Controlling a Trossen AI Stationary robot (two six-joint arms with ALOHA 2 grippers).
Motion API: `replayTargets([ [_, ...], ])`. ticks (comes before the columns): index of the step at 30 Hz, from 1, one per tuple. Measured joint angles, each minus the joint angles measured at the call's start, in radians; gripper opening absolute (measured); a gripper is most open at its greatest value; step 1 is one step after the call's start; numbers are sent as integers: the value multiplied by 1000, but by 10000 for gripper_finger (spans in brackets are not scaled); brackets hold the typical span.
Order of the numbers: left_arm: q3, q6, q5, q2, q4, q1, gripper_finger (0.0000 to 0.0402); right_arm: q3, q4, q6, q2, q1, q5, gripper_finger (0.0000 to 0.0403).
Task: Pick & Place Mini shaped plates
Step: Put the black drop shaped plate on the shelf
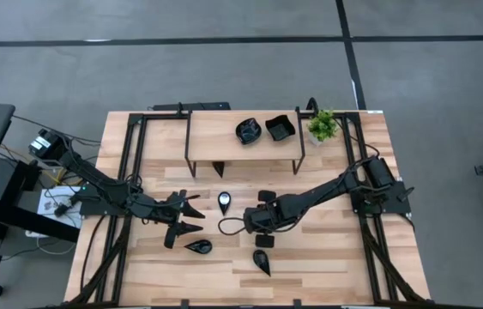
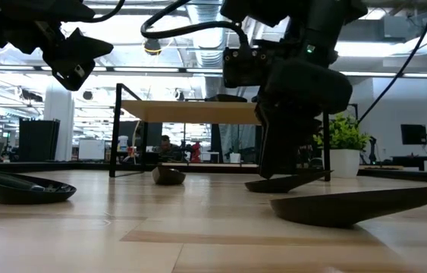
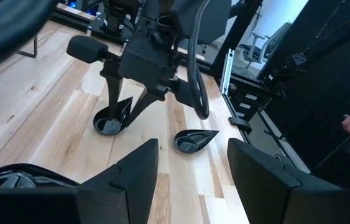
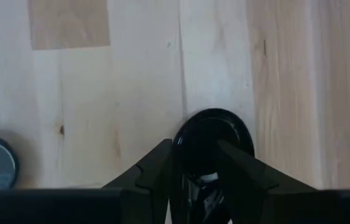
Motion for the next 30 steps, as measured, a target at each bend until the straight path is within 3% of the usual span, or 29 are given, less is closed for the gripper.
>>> replayTargets([
  [30, 0, 0, 0, 0, 1, 0, 195, 1, 26, -19, 16, 3, -4, 118],
])
